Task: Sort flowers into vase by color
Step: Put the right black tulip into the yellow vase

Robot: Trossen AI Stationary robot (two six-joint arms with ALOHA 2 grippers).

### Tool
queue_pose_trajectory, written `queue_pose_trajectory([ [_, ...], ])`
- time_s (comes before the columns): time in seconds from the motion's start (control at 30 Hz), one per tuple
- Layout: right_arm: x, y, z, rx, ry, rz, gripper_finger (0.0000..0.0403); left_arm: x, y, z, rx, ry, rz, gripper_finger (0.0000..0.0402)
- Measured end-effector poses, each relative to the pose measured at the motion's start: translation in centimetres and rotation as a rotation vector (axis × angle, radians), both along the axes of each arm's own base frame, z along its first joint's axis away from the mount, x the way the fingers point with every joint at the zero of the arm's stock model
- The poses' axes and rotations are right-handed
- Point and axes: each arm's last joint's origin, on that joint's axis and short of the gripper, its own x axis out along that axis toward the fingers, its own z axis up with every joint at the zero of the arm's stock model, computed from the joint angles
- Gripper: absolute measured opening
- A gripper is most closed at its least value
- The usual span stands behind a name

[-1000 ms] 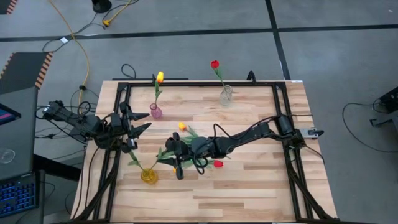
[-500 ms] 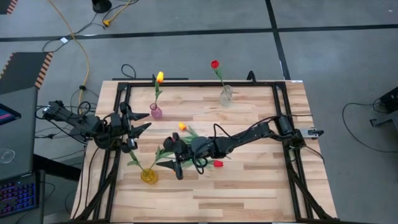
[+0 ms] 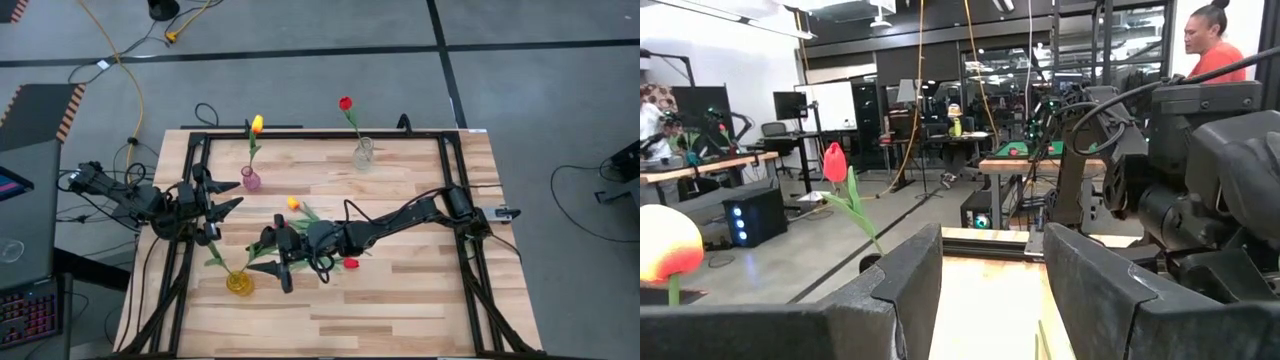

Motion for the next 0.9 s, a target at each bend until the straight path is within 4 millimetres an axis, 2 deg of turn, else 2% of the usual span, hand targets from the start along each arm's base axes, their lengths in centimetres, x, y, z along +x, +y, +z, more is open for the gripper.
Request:
queue_pose_trajectory([
  [0.33, 0.1, -0.5, 0.2, 0.003, -0.015, -0.012, 0.0228, 0.0, 0.0, 0.0, 0.0, 0.0, 0.0, 0.0165],
  [0.9, 0.2, -1.2, 0.4, 0.01, -0.043, -0.027, 0.0119, 0.0, 0.0, 0.0, 0.0, 0.0, 0.0, 0.0165],
])
